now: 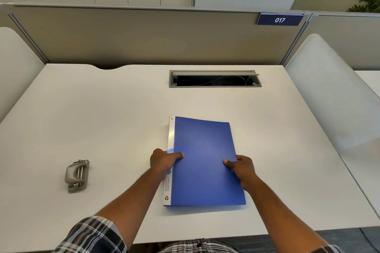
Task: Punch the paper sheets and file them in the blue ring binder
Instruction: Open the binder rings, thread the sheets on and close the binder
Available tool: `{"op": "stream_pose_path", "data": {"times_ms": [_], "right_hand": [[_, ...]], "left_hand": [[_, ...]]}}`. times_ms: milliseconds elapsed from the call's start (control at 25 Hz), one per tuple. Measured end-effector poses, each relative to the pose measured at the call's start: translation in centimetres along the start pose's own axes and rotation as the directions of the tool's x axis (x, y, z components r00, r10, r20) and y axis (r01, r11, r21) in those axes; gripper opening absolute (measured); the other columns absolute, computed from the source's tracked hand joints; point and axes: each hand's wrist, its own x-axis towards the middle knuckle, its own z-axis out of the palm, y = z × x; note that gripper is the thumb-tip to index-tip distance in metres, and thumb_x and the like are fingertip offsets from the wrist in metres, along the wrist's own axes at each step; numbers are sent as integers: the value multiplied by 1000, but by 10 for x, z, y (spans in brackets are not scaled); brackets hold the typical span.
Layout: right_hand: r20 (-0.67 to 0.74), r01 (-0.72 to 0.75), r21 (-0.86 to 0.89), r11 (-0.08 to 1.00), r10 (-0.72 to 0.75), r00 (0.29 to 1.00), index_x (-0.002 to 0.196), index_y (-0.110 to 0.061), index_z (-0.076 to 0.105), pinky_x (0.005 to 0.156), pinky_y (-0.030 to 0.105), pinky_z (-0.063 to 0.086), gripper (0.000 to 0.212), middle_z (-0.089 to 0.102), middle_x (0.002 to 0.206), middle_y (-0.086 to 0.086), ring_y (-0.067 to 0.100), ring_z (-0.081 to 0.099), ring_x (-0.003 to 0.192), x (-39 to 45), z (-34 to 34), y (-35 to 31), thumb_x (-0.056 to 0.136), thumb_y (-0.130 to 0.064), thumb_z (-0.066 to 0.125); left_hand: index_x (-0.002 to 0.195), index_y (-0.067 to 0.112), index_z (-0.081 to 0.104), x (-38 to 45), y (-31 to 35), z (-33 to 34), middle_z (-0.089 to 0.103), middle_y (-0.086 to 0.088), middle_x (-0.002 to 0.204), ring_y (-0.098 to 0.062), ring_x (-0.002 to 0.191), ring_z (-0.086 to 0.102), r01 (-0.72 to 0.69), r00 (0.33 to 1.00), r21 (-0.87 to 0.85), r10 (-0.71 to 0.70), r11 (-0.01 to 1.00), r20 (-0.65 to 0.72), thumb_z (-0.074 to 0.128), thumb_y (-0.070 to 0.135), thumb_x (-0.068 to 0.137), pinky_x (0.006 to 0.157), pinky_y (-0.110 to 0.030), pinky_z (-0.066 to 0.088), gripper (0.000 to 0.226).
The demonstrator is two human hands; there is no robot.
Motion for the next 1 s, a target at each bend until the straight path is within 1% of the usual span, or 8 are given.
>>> {"op": "stream_pose_path", "data": {"times_ms": [80, 200, 280, 360, 480, 640, 880, 1000], "right_hand": [[-19, 5, -15, 1000, -6, 1000, 96, -9, 74, 78, 44, 62, 16, 77, 98, 8, 33, 72, 86, -2, 1, 1, 84, -17, 81], [-65, 25, -31, 999, -27, 998, 90, -10, 75, 72, 40, 61, 12, 77, 93, 8, 31, 72, 82, -6, 4, 1, 82, -16, 82], [-97, 36, -47, 998, -40, 994, 86, -10, 75, 71, 39, 60, 12, 77, 91, 7, 31, 72, 80, -8, 9, -2, 80, -16, 83], [-121, 53, -71, 996, -62, 991, 84, -12, 75, 72, 40, 61, 13, 76, 89, 6, 30, 71, 79, -10, 15, -8, 79, -19, 84], [-122, 93, -93, 991, -104, 987, 84, -14, 74, 74, 43, 62, 14, 76, 88, 4, 29, 71, 79, -10, 27, -22, 78, -22, 83], [-79, 138, -137, 981, -149, 986, 87, -15, 71, 75, 44, 63, 13, 75, 89, 2, 28, 72, 79, -13, 47, -42, 79, -20, 80], [6, 265, -286, 921, -275, 961, 93, -14, 64, 71, 39, 61, 17, 72, 94, 3, 25, 69, 82, -16, 82, -74, 78, -13, 73], [5, 327, -308, 894, -342, 940, 106, -16, 64, 74, 36, 59, 27, 72, 104, 2, 22, 68, 87, -16, 103, -91, 80, -16, 75]], "left_hand": [[85, 10, 62, 3, -5, 0, 71, -7, 87, -23, 75, 70, 17, 998, -97, -11, 995, 64, 88, 34, 65, 67, -35, 60, 41], [97, 7, 68, 4, -16, -2, 76, -11, 96, -27, 80, 75, 16, 986, -198, 17, 980, 163, 89, 33, 63, 80, -45, 62, 48], [107, 10, 61, 2, -23, -5, 74, -9, 102, -26, 85, 75, -15, 984, -208, 52, 978, 170, 92, 37, 58, 81, -48, 62, 64], [121, 18, 45, 0, -26, -9, 67, -2, 110, -24, 94, 72, -59, 979, -227, 101, 972, 178, 94, 39, 54, 82, -47, 61, 86], [136, 29, 38, 1, -25, -20, 64, 3, 120, -22, 102, 68, -170, 971, -193, 197, 966, 133, 92, 41, 60, 88, -45, 59, 94], [143, 27, 35, 7, -12, -39, 60, 1, 126, -24, 105, 64, -271, 960, -108, 277, 956, 35, 86, 36, 72, 87, -40, 57, 88], [141, 20, 38, 30, -2, -73, 60, -5, 132, -22, 100, 60, -313, 950, -72, 310, 947, -44, 86, 29, 74, 88, -36, 53, 83], [144, 19, 36, 45, 5, -92, 58, -6, 135, -25, 106, 60, -326, 945, -81, 322, 942, -64, 85, 28, 75, 90, -37, 52, 85]]}}
